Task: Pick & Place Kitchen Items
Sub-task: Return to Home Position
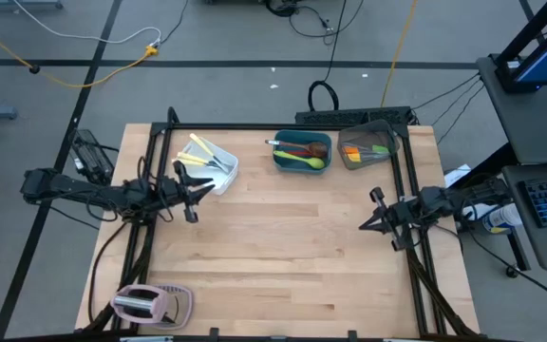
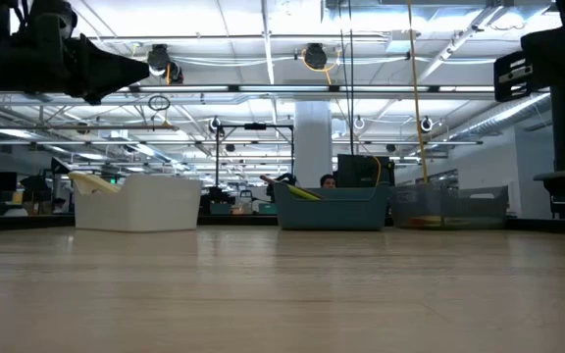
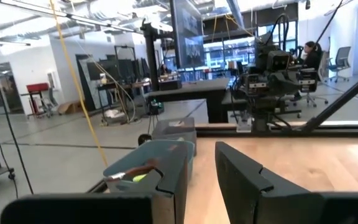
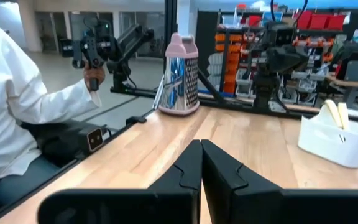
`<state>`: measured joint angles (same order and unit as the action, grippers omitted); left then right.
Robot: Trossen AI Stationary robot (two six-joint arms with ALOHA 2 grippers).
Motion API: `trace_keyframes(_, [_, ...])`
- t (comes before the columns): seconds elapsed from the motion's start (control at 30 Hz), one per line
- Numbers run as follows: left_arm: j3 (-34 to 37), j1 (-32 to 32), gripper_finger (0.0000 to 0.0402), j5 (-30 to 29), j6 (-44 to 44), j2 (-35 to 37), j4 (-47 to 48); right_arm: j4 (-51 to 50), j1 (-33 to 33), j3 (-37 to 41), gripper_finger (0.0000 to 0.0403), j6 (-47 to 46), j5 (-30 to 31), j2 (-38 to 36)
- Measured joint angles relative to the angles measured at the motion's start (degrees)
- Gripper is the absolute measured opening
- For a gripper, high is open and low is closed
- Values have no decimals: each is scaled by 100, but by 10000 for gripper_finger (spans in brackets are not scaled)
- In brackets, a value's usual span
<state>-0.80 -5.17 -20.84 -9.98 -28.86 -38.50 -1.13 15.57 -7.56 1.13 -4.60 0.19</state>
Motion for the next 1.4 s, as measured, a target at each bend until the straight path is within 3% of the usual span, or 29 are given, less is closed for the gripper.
trace_keyframes(0.27, [-2,0,88,309,45,0,365,693,0,470,0,-29,6,-4])
trace_keyframes(0.67, [-2,-1,88,621,150,2,1261,650,0,543,1,-26,310,0])
trace_keyframes(0.87, [-2,0,88,363,-65,34,1576,650,0,548,6,-42,309,0])
trace_keyframes(1.1, [-2,0,88,431,-459,621,1639,650,0,554,8,-42,308,0])
trace_keyframes(1.4, [-4,0,88,581,-490,2029,2993,650,2,556,8,-44,306,0])
